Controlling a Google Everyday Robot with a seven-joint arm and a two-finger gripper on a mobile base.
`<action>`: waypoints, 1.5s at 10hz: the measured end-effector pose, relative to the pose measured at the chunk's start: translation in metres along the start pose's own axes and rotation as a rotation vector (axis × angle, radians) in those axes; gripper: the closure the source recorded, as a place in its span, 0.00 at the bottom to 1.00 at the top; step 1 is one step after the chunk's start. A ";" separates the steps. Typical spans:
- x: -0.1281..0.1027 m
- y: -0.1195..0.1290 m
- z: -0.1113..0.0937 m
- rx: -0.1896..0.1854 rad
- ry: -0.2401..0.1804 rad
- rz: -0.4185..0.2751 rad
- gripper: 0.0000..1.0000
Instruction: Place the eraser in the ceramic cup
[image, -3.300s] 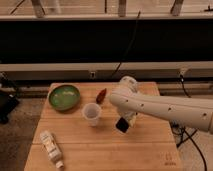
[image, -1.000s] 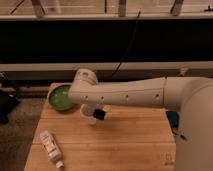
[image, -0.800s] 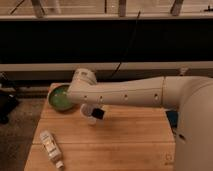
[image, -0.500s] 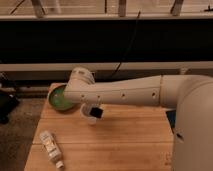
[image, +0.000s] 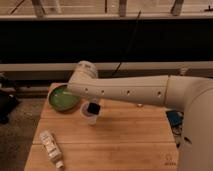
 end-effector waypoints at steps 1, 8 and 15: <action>0.001 -0.004 0.001 0.020 -0.006 -0.005 1.00; 0.005 -0.016 0.020 0.167 -0.052 -0.034 0.72; -0.006 -0.017 0.024 0.235 -0.096 -0.049 0.20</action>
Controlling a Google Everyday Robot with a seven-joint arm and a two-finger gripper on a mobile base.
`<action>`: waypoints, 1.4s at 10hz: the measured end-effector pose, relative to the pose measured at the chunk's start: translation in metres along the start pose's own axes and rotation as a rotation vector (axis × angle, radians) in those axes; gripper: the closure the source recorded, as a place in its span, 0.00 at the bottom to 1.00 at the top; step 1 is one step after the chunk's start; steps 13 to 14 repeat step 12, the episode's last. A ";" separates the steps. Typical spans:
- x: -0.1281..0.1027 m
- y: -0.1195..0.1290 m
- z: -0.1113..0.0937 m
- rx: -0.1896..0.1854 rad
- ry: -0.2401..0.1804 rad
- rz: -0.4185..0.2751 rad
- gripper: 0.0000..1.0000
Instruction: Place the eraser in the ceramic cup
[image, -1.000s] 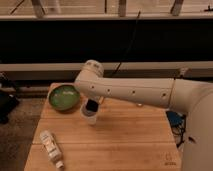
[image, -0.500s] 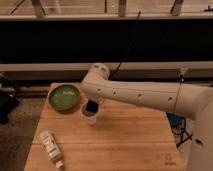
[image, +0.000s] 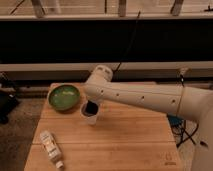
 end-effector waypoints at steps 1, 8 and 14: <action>-0.001 -0.002 0.001 0.006 -0.005 0.002 0.20; -0.001 -0.002 -0.001 0.005 -0.017 0.005 0.20; 0.004 0.002 -0.002 0.016 -0.021 0.003 0.20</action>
